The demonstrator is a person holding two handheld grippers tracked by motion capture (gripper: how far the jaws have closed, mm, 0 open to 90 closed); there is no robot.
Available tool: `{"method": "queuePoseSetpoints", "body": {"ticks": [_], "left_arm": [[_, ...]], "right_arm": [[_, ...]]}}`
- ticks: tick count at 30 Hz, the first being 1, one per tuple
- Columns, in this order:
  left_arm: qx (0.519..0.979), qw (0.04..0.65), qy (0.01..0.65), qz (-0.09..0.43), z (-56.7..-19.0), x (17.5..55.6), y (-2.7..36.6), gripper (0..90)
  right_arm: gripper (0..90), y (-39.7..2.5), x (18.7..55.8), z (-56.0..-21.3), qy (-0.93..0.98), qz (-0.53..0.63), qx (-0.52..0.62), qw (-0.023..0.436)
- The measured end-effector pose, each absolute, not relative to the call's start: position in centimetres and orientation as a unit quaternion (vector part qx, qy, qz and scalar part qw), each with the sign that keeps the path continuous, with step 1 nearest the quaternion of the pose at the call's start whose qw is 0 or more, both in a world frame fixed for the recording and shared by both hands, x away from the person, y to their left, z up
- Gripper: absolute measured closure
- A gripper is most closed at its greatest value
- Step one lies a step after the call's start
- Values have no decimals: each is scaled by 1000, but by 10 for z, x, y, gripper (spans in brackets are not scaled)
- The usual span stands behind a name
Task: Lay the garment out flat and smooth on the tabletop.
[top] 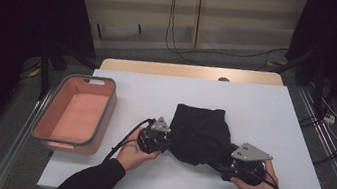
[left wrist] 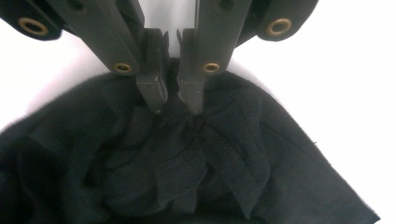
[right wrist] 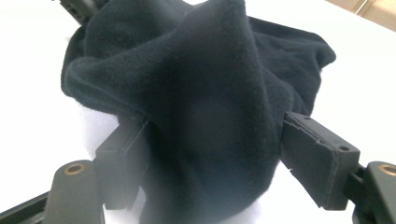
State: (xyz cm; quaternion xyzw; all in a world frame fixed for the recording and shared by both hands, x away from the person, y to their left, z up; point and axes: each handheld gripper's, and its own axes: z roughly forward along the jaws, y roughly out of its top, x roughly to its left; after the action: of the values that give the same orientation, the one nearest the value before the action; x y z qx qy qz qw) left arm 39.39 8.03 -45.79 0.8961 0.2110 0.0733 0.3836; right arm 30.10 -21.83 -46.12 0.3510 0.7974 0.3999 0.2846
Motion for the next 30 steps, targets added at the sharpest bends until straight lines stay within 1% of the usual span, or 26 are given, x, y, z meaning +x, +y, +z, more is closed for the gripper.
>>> {"method": "queuePoseSetpoints", "body": {"ticks": [8,13,14,18,21,22,23,25,28,30], "left_arm": [[897,387,205,53,-455,364,106,841],[900,383,203,38,-456,341,114,841],[902,383,195,40,-455,336,115,841],[901,389,190,33,-452,322,117,841],[897,399,189,36,-453,319,116,827],[896,399,192,39,-452,321,117,803],[893,404,194,46,-451,323,117,747],[887,410,206,46,-450,329,120,602],[878,421,219,68,-445,337,124,434],[873,428,217,83,-441,338,126,409]], "right_arm": [[213,-219,297,-458,796,405,350,283],[203,-219,293,-455,794,408,346,287],[201,-220,292,-455,793,408,348,288],[202,-226,288,-452,787,412,351,295],[233,-230,286,-447,779,420,356,301],[251,-231,286,-445,774,424,358,305],[274,-231,286,-443,771,428,358,308],[339,-232,286,-438,765,437,359,309],[405,-230,289,-430,759,450,355,309],[442,-225,293,-427,759,454,352,306]]}}
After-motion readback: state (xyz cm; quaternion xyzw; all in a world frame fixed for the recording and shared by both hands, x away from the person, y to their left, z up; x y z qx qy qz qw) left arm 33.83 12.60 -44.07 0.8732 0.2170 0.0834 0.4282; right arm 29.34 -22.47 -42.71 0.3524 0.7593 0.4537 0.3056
